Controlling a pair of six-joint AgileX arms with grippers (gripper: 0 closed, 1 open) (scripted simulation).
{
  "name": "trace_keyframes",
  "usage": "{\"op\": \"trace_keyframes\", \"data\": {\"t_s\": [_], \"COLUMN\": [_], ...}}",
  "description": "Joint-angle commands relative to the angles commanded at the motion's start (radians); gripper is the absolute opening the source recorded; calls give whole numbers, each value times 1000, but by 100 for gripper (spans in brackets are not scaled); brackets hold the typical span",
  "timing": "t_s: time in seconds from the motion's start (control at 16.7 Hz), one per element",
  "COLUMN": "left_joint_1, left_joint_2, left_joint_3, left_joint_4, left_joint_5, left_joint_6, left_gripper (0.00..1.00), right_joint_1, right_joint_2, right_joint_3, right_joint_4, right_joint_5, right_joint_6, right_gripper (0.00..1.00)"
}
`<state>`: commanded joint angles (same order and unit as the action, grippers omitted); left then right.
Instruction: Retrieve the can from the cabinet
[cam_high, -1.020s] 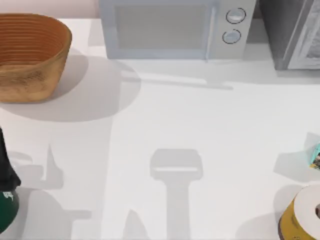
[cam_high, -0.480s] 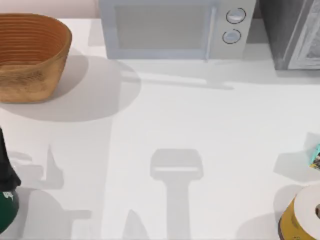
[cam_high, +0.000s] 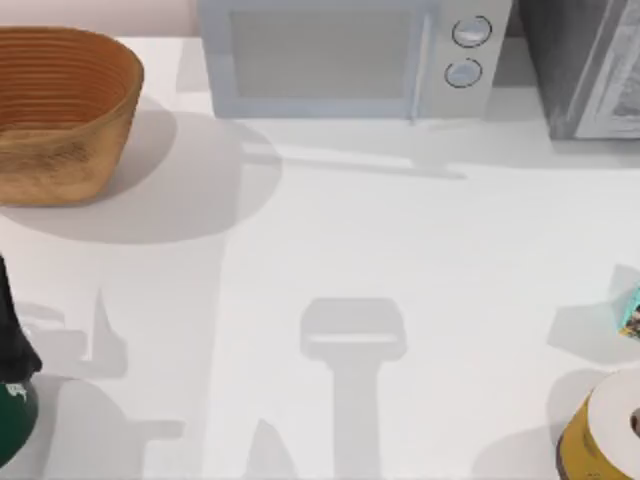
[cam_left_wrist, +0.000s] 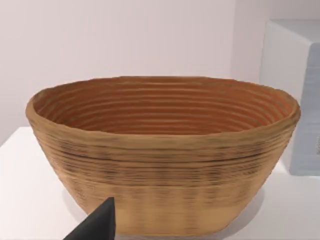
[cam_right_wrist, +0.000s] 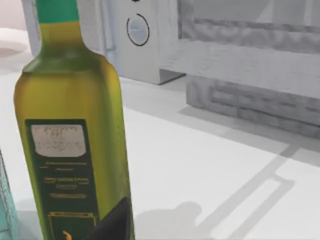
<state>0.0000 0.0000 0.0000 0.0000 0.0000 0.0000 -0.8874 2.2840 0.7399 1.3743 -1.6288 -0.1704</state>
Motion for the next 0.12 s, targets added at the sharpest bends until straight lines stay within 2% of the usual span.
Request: {"op": "trace_keyframes", "data": {"t_s": [0.12], "left_joint_1": [0], "left_joint_2": [0], "left_joint_3": [0], "left_joint_4": [0], "left_joint_5": [0], "left_joint_6": [0], "left_gripper": [100], "right_joint_1": [0], "right_joint_2": [0], "right_joint_3": [0], "right_joint_4": [0], "right_joint_5": [0], "right_joint_6": [0], "right_gripper": [100]}}
